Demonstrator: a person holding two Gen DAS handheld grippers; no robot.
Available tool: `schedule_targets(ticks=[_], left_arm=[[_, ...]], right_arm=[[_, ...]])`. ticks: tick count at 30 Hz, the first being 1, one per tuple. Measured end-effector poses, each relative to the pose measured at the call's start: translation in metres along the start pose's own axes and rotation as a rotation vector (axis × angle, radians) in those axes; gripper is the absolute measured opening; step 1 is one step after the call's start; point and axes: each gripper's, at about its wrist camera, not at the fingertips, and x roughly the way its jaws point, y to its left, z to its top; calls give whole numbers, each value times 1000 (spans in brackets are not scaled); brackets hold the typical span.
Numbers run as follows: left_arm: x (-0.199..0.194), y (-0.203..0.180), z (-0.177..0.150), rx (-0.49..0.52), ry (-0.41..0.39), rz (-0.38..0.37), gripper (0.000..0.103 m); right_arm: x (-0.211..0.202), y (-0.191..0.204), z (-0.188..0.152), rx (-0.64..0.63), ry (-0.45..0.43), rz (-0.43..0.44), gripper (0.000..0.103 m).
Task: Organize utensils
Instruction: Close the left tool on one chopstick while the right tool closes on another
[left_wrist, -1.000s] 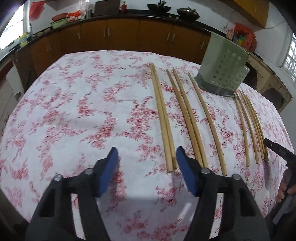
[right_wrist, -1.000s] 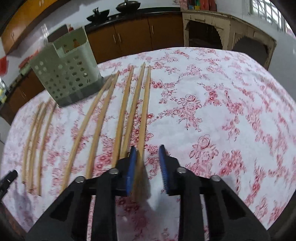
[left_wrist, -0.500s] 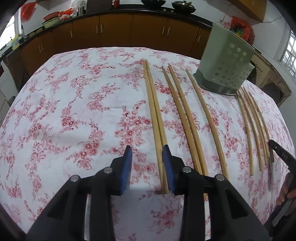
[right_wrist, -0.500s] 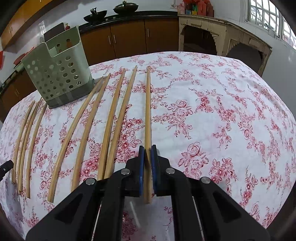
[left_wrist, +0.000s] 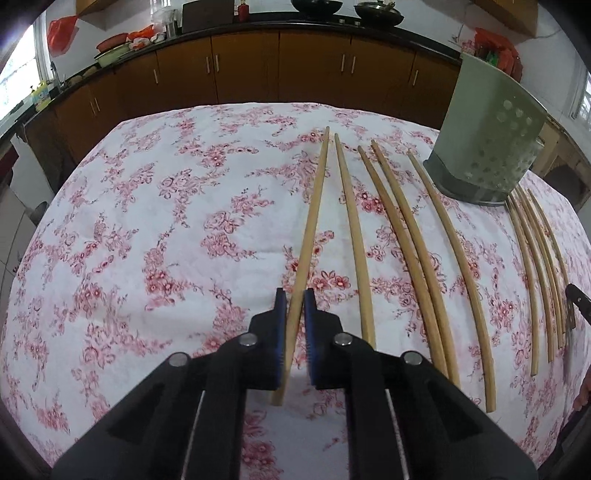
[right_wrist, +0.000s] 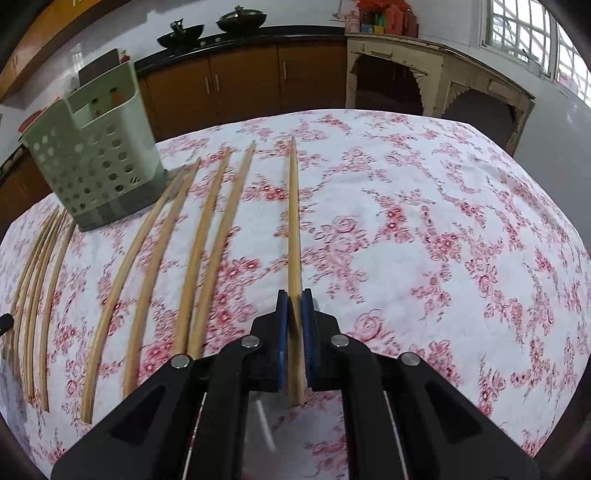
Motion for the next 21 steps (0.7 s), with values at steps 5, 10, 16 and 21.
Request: schedule_targets(ticks=[5, 10, 16, 21], left_arm=[[-3, -6, -4, 32, -8, 10, 16], [-4, -11, -6, 48, -15, 27, 17], [-5, -14, -9, 61, -23, 40, 17], [-5, -17, -9, 83, -19, 33, 9]], right_arm=[[-1, -1, -2, -3, -8, 4, 9], [-3, -1, -5, -6, -10, 9, 9], [-5, -2, -8, -7, -11, 11, 8], [-5, -3, -8, -6, -5, 23, 8]])
